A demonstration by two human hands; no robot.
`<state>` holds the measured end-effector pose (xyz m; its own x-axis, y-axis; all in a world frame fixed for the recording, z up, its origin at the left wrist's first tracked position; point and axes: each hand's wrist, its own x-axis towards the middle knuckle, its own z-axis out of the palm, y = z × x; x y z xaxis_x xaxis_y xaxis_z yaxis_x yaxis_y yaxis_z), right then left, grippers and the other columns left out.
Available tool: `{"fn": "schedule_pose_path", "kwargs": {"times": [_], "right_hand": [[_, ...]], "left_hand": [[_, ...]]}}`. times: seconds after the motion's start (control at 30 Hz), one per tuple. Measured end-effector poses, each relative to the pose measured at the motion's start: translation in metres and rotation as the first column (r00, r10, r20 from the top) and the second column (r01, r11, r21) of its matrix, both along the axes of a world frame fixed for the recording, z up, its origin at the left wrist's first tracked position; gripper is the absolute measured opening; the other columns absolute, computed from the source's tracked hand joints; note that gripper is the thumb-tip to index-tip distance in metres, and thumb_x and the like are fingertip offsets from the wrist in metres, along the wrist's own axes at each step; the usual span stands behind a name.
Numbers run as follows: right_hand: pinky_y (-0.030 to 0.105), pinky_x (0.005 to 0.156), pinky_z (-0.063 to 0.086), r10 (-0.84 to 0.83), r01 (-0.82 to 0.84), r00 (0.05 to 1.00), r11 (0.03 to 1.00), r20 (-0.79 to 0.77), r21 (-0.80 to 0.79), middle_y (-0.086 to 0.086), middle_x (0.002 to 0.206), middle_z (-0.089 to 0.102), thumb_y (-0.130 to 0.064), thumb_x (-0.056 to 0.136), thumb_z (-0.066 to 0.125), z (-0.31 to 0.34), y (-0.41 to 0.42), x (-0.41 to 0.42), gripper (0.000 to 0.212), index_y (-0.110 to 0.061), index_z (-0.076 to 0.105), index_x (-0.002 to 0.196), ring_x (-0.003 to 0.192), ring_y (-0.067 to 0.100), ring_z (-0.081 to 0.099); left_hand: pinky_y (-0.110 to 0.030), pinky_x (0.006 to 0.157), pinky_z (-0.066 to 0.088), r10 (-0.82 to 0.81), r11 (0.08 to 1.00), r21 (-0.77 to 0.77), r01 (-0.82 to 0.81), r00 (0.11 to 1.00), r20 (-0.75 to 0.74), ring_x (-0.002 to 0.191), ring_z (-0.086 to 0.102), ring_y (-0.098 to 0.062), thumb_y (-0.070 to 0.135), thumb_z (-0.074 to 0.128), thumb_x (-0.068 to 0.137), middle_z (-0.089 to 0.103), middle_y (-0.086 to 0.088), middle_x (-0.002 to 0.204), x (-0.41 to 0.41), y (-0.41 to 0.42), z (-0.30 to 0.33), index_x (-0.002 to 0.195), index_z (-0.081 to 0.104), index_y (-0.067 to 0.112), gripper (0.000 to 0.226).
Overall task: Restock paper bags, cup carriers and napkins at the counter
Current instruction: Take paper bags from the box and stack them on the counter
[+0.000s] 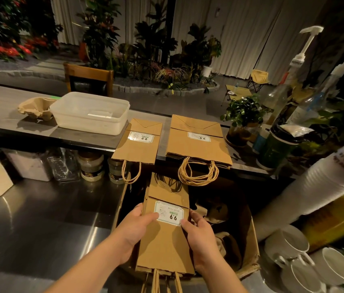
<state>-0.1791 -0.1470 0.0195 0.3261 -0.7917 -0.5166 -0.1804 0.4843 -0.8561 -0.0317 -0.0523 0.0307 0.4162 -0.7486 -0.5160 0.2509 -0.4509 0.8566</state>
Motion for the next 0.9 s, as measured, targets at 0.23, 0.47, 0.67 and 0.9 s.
{"fn": "schedule_pose_path", "kwargs": {"times": [0.23, 0.47, 0.67, 0.9], "right_hand": [[0.045, 0.08, 0.063, 0.078, -0.079, 0.996, 0.997, -0.034, -0.011, 0.006, 0.104, 0.077, -0.022, 0.106, 0.052, 0.001, 0.003, -0.001, 0.021, -0.021, 0.057, 0.126, 0.087, 0.022, 0.077], [0.04, 0.081, 0.063, 0.129, -0.137, 0.988, 0.987, -0.088, -0.09, 0.0, 0.108, 0.076, -0.026, 0.105, 0.053, -0.001, 0.008, -0.001, 0.035, -0.02, 0.052, 0.139, 0.095, 0.015, 0.075], [0.038, 0.08, 0.063, 0.158, -0.177, 0.979, 0.973, -0.13, -0.149, -0.003, 0.112, 0.073, -0.028, 0.106, 0.051, 0.003, 0.009, -0.004, 0.043, -0.027, 0.043, 0.148, 0.098, 0.012, 0.073], [0.039, 0.085, 0.062, 0.197, -0.21, 0.977, 0.958, -0.084, -0.195, -0.011, 0.113, 0.075, -0.019, 0.106, 0.051, 0.006, 0.015, -0.012, 0.039, -0.035, 0.051, 0.142, 0.104, 0.01, 0.072]], "left_hand": [[-0.02, 0.071, 0.045, -0.009, 0.999, -0.033, 0.01, 0.999, 0.045, 0.098, 0.062, -0.001, 0.027, 0.051, 0.107, 0.068, 0.018, 0.108, -0.013, -0.005, -0.012, 0.128, 0.05, 0.038, 0.024], [-0.02, 0.066, 0.048, 0.055, 0.997, -0.06, -0.055, 0.998, -0.003, 0.089, 0.07, -0.004, 0.033, 0.05, 0.107, 0.075, 0.014, 0.099, -0.012, -0.01, -0.008, 0.137, 0.055, 0.031, 0.03], [-0.017, 0.064, 0.05, 0.07, 0.996, -0.049, -0.068, 0.997, 0.029, 0.089, 0.07, 0.001, 0.03, 0.049, 0.108, 0.075, 0.014, 0.105, -0.015, -0.007, -0.016, 0.13, 0.055, 0.036, 0.024], [-0.042, 0.11, 0.038, 0.159, 0.984, -0.068, -0.166, 0.983, -0.094, 0.099, 0.061, -0.01, 0.055, 0.048, 0.101, 0.075, 0.005, 0.098, -0.018, -0.005, -0.012, 0.108, 0.063, 0.035, 0.026]]}}
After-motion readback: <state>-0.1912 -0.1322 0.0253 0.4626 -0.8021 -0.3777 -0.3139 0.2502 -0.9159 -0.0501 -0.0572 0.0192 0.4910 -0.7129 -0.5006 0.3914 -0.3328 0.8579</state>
